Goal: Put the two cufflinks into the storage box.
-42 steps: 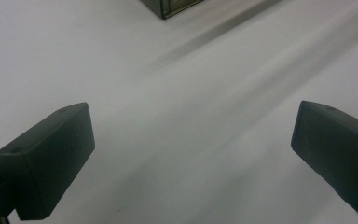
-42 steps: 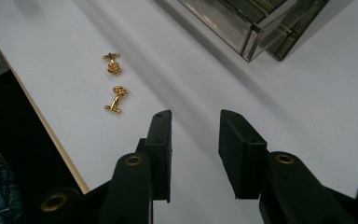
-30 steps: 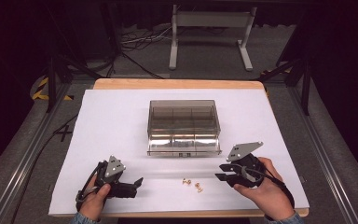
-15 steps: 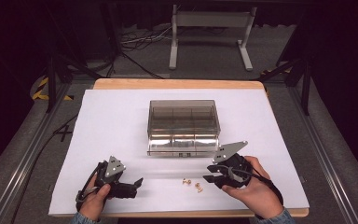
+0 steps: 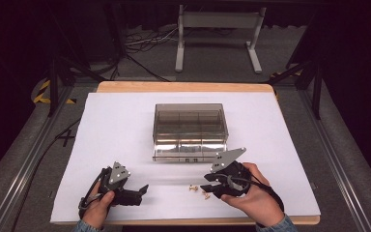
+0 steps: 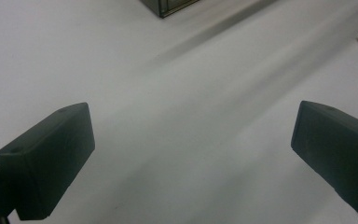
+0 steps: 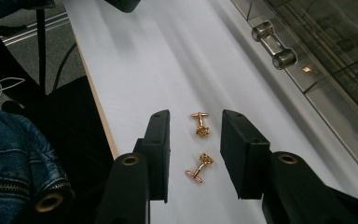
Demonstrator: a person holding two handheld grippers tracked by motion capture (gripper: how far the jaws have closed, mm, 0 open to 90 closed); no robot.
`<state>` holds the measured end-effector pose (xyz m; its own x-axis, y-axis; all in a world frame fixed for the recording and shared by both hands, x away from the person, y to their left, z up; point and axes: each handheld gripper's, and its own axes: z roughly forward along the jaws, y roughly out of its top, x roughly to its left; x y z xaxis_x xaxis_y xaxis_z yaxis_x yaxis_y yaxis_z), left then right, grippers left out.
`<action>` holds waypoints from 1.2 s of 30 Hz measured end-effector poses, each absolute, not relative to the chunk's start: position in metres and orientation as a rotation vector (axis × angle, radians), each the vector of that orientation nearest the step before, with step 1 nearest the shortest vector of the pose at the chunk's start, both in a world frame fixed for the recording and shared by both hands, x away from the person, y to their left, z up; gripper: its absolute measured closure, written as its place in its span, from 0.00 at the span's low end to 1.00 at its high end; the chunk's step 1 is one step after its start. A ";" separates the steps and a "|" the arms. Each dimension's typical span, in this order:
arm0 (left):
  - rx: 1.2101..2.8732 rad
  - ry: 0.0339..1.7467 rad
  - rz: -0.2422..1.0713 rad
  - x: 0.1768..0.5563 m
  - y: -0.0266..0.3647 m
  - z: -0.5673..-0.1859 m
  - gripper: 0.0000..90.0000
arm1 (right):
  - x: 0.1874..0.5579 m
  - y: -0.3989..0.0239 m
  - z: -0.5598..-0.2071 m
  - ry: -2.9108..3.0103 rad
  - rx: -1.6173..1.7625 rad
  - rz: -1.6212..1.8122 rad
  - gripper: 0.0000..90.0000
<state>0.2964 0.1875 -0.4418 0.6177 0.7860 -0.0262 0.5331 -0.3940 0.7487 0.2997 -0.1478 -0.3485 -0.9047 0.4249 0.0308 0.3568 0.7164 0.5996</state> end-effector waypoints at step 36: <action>2.094 1.029 0.431 0.296 0.186 -0.442 0.00 | 0.322 -0.121 -0.385 2.887 0.639 0.898 0.72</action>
<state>0.2963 0.1863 -0.4421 0.6198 0.7843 -0.0262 0.5317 -0.3951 0.7491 0.3221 -0.1206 -0.3851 -0.9133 0.4010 0.0717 0.3710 0.7460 0.5531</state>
